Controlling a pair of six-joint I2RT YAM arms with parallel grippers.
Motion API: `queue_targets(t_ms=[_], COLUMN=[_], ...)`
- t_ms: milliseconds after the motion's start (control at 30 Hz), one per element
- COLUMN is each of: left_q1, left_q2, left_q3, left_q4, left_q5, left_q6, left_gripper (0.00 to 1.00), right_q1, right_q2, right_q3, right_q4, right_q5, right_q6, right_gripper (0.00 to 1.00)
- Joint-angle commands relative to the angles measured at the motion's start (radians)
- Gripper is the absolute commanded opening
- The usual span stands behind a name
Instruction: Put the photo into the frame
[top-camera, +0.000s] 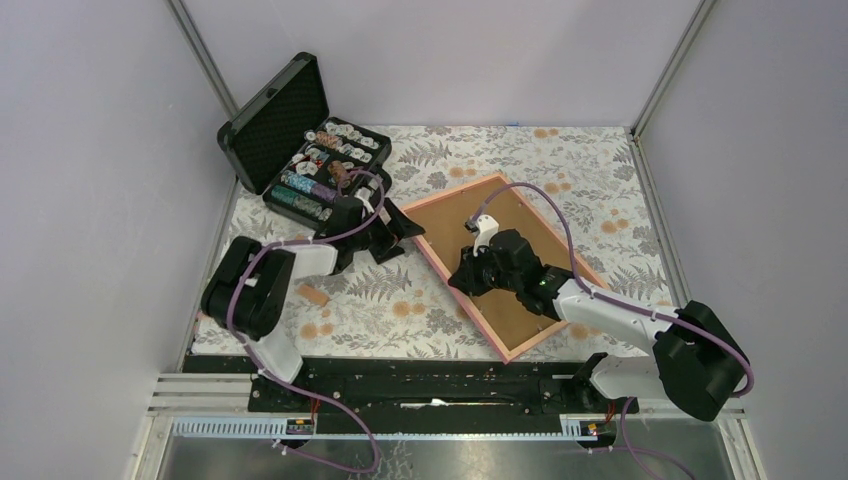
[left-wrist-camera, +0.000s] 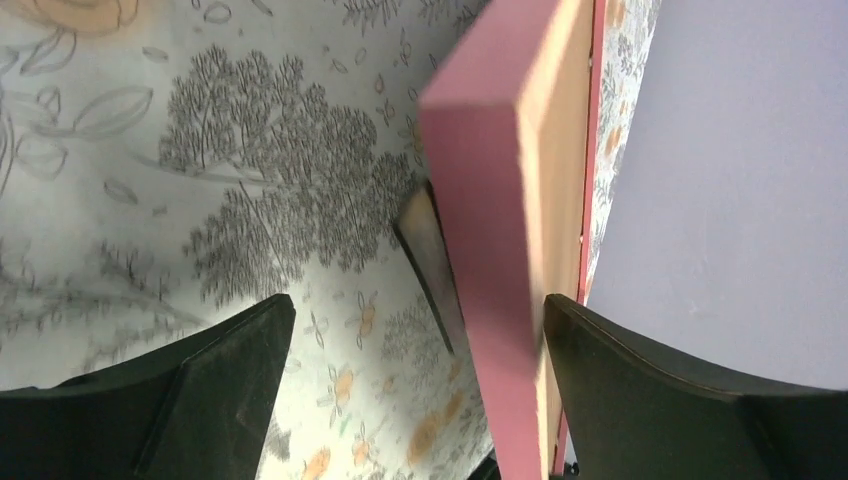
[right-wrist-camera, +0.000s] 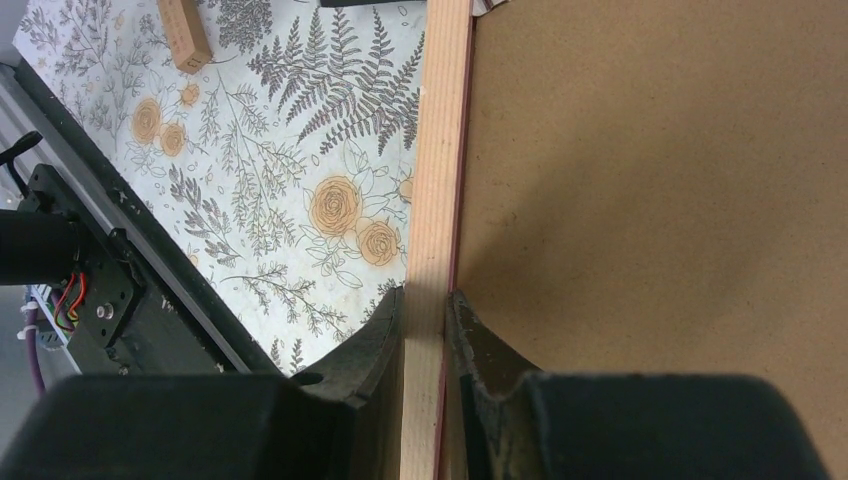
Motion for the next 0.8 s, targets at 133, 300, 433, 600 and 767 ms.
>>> queue_targets(t_ms=[133,300,433,600,767], left_q1=[0.03,0.05,0.049,0.049,0.047], left_q2=[-0.315,-0.311,-0.225,-0.152,-0.146], left_q3=[-0.042,-0.017,0.013,0.042,0.038], left_q4=[-0.11,-0.049,0.028,0.081,0.094], left_q5=[-0.081,-0.009,0.051,0.068,0.061], left_q6=[0.086,0.03,-0.012,-0.03,-0.026], left_gripper=[0.99,0.99,0.99,0.99,0.99], right_q1=[-0.02,-0.02,-0.019,-0.019,-0.02], right_q2=[-0.011,-0.007,-0.003,-0.004,0.0], right_q3=[0.034,0.039,0.047,0.046,0.044], right_q4=[0.102,0.105,0.106,0.106,0.108], right_q5=[-0.015,-0.023,-0.027,-0.032,-0.038], right_q6=[0.014,0.016,0.016,0.016,0.016], right_gripper=[0.0,0.0,0.0,0.0,0.0])
